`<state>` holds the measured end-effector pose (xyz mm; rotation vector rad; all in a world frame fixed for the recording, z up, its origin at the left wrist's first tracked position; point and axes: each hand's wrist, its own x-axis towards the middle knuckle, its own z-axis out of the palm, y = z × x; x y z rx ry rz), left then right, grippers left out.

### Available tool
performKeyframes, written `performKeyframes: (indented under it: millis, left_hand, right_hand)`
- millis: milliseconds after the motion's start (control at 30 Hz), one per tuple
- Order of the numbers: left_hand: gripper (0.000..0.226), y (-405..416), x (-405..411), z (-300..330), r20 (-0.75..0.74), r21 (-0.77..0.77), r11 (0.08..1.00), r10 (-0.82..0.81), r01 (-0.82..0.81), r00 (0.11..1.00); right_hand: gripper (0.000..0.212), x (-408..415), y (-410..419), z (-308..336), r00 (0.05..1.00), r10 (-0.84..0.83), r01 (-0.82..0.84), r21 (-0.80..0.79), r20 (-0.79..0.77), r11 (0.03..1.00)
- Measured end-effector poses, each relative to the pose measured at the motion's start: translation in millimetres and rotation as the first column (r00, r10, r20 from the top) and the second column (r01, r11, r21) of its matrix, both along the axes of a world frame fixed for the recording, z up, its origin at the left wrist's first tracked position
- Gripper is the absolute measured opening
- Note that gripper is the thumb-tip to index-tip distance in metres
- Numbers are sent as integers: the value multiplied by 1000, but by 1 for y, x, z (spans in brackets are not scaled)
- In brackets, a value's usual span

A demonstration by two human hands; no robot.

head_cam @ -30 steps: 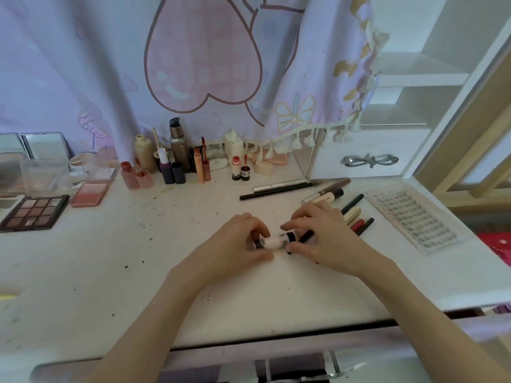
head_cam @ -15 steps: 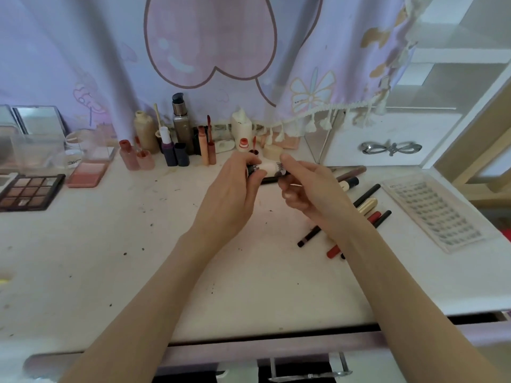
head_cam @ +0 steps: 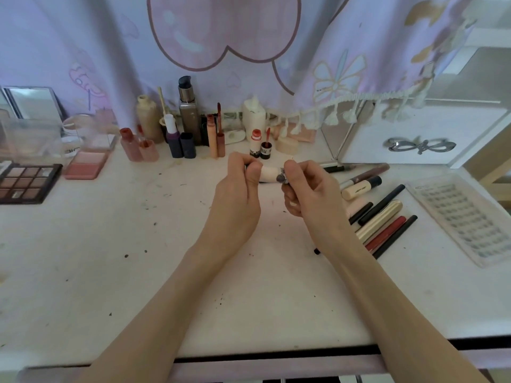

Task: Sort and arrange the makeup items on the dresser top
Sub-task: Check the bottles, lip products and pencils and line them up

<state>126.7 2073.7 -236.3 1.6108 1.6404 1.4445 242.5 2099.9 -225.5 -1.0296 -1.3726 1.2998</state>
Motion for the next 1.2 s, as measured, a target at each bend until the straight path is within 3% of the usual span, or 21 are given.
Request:
performKeyframes:
  millis: [100, 200, 267, 333, 367, 467, 533, 633, 733, 833, 1000, 1167, 1200]
  left_hand:
    - [25, 1, -1, -2, 213, -91, 996, 13, 6, 977]
    - [35, 3, -7, 0, 342, -198, 979, 30, 40, 939]
    - [45, 4, -13, 2, 212, -250, 967, 17, 38, 977]
    - [36, 3, -14, 1, -5, -234, 972, -15, 13, 1000]
    - [21, 1, -14, 1, -48, -193, 980, -59, 49, 997]
    - [39, 0, -14, -3, -156, -46, 982, -186, 181, 970]
    - [34, 0, -16, -5, -216, -9, 983, -182, 184, 959]
    - [7, 0, -18, -4, -161, -65, 987, -154, 145, 975]
    - [18, -1, -16, -6, -139, -128, 979, -174, 157, 975]
    - [39, -1, -16, -7, -180, -90, 979, -197, 183, 964]
    - [5, -3, -17, -4, -153, -100, 982, -174, 159, 973]
    - [9, -4, -16, -2, -134, -166, 976, -164, 141, 977]
    - [22, -4, -15, -3, -148, -156, 976, -175, 152, 973]
  right_hand:
    - [14, -2, -4, -3, 988, -42, 15, 175, 148, 984]
    - [11, -2, -5, -4, 985, -37, 9, 167, 166, 986]
    - [14, -1, -4, -3, 991, -48, 36, 93, 128, 995]
    - [22, 1, -2, -1, 989, -85, 82, 32, 122, 996]
    - [26, 2, -1, 0, 987, -104, 103, 10, 125, 995]
    - [32, 5, 1, 2, 989, -119, 126, -75, 91, 989]
    - [31, 7, 2, 3, 993, -107, 113, -114, 57, 987]
    - [26, 6, 1, 3, 998, -62, 62, -121, 3, 991]
    - [22, 5, 2, 2, 999, -51, 51, -114, 7, 992]
    - [20, 5, 2, 0, 999, -43, 45, -122, 22, 991]
    - [13, 7, 3, -3, 1000, 3, -1, -78, 23, 997]
    - [15, 8, 4, -4, 999, 35, -35, -15, 18, 999]
    - [14, 9, 3, -4, 999, 34, -34, -9, 21, 999]
